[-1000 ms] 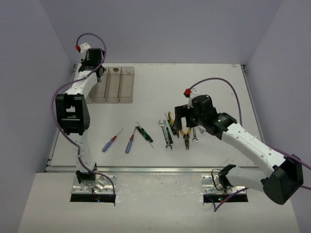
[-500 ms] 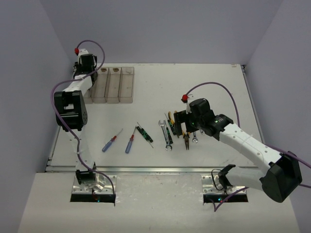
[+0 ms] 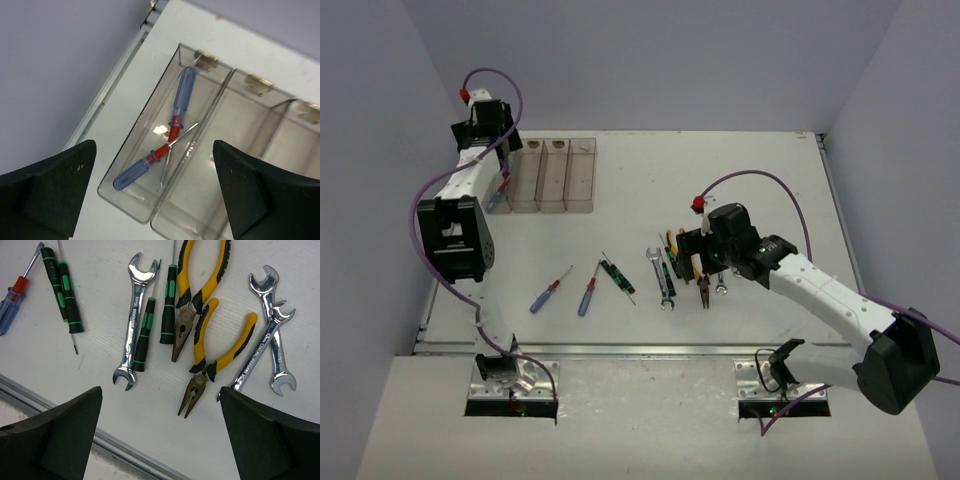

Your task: Sort the tools into containers

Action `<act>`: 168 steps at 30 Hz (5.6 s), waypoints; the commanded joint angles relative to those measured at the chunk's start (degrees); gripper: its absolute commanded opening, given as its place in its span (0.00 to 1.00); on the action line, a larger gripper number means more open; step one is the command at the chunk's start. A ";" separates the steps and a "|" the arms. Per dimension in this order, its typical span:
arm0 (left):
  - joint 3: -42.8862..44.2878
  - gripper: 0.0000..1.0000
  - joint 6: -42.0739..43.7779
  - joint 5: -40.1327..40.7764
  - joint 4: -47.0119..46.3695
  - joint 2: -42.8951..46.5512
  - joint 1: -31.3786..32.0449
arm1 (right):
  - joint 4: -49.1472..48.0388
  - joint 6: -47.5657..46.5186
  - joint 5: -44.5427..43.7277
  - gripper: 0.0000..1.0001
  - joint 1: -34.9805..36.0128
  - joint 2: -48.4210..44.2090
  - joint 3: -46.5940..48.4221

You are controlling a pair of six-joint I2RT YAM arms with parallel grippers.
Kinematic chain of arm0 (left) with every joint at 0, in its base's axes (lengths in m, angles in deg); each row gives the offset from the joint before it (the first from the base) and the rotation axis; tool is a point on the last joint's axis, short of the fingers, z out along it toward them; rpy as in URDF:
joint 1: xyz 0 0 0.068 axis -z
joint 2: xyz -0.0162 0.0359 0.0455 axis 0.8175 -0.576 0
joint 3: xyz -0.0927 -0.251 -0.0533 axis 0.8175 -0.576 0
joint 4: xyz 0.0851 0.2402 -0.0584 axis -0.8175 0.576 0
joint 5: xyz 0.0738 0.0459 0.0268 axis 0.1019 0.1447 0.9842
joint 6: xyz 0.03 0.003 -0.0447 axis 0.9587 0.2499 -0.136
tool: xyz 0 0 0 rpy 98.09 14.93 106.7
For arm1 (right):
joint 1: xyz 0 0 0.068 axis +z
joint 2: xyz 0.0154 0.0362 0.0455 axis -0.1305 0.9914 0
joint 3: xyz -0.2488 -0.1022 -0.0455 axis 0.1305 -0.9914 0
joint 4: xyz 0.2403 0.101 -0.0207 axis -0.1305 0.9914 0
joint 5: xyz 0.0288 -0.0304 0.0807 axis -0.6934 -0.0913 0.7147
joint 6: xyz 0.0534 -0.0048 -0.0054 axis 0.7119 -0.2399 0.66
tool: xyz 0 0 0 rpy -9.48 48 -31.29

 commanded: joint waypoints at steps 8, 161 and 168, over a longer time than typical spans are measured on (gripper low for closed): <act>-18.28 1.00 -17.40 -16.09 19.62 32.97 17.69 | -2.31 -1.69 -0.30 0.99 0.04 -0.36 -0.28; -39.61 0.00 -30.90 9.58 19.49 42.30 31.47 | -0.11 -0.08 -5.40 0.99 -0.16 -2.04 -0.19; -15.06 0.00 -24.42 8.96 12.17 19.91 11.03 | -0.60 -0.11 -5.04 0.99 -0.14 -1.58 -0.46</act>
